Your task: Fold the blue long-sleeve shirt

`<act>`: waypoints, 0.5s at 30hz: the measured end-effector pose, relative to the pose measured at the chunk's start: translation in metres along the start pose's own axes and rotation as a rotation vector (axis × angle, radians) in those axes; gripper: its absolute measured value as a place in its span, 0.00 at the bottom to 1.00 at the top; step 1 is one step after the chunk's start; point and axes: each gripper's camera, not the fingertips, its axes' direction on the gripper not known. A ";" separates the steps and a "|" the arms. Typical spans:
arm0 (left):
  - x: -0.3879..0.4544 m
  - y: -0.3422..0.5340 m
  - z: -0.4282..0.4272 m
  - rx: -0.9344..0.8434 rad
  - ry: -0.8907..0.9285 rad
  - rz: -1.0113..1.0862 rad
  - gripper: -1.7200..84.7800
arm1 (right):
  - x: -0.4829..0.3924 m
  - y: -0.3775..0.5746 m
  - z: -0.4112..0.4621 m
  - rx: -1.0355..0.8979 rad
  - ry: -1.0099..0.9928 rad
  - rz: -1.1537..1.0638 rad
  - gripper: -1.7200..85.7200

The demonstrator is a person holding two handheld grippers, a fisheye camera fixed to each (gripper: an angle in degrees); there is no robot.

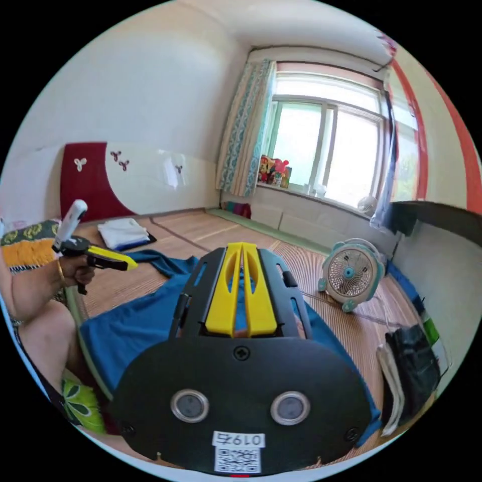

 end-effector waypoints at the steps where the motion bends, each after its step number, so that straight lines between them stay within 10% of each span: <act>1: 0.002 -0.014 0.018 -0.031 0.021 0.005 0.03 | 0.004 -0.008 0.037 -0.076 0.044 -0.022 0.02; 15: -0.097 -0.218 0.253 -0.280 0.004 0.176 0.09 | 0.170 0.015 0.399 -0.682 -0.015 -0.067 0.12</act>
